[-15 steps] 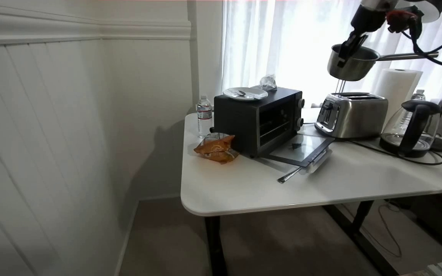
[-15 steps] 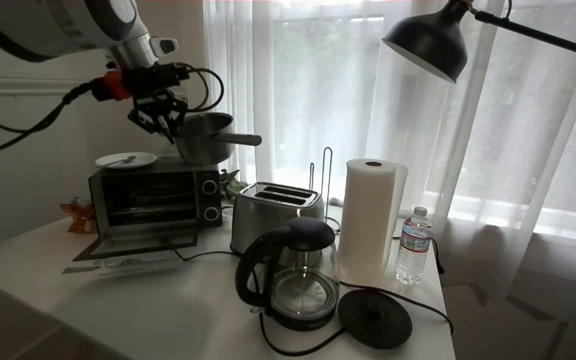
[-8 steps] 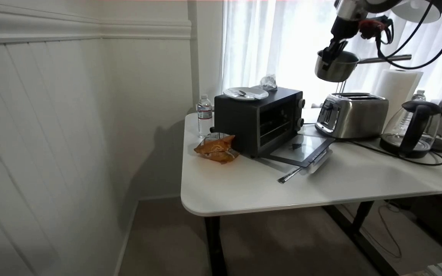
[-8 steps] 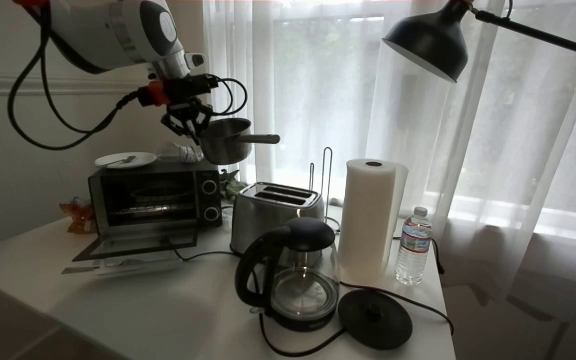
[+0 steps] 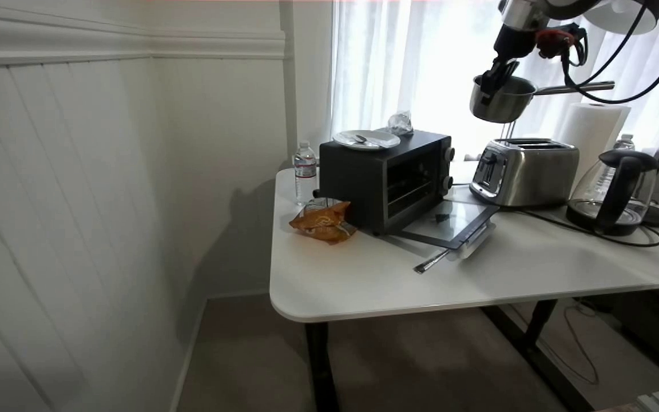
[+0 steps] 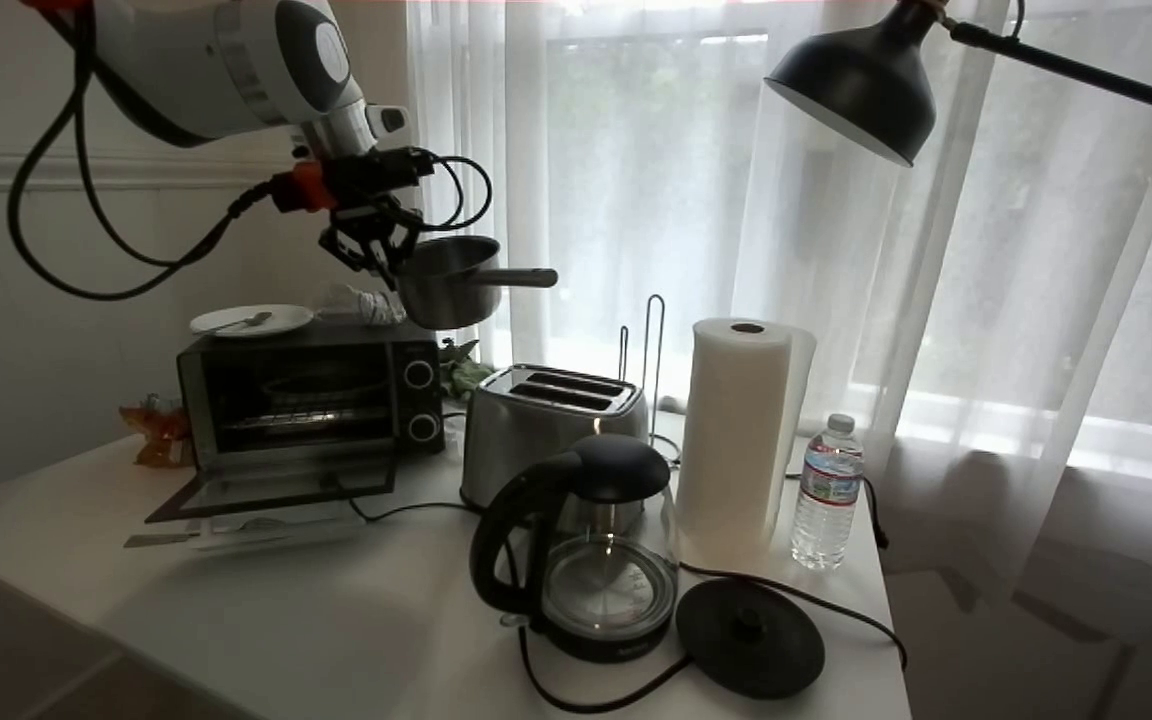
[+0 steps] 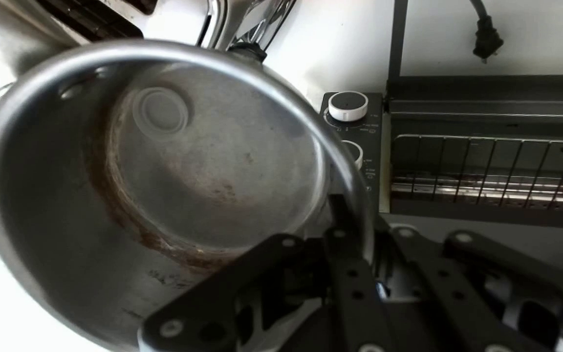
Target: Put the pot behind the toaster
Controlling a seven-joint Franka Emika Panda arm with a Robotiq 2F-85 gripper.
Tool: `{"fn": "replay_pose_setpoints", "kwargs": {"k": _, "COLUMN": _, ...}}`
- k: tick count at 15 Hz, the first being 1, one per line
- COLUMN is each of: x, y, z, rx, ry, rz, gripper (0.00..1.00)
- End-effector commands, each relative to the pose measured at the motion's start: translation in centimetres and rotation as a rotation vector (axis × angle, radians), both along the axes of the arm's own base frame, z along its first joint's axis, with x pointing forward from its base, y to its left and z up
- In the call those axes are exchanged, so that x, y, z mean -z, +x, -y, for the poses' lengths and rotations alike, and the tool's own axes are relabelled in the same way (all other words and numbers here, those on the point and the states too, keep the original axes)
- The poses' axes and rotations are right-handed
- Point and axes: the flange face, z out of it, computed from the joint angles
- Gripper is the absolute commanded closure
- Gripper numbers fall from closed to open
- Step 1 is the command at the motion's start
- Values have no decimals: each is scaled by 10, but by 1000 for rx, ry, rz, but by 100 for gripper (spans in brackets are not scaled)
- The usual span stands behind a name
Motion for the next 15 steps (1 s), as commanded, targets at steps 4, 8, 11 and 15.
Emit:
{"fn": "replay_pose_setpoints", "kwargs": {"k": 4, "x": 17, "y": 28, "z": -1, "rx": -92, "ry": -63, "rz": 46, "gripper": 98}}
{"fn": "replay_pose_setpoints", "kwargs": {"k": 8, "x": 46, "y": 74, "z": -3, "rx": -269, "ry": -157, "rz": 91, "gripper": 98}}
{"fn": "replay_pose_setpoints", "kwargs": {"k": 11, "x": 64, "y": 108, "z": 6, "rx": -388, "ry": -233, "rz": 89, "gripper": 98}}
{"fn": "replay_pose_setpoints", "kwargs": {"k": 15, "x": 89, "y": 149, "z": 7, "rx": -544, "ry": -323, "rz": 85, "gripper": 98}}
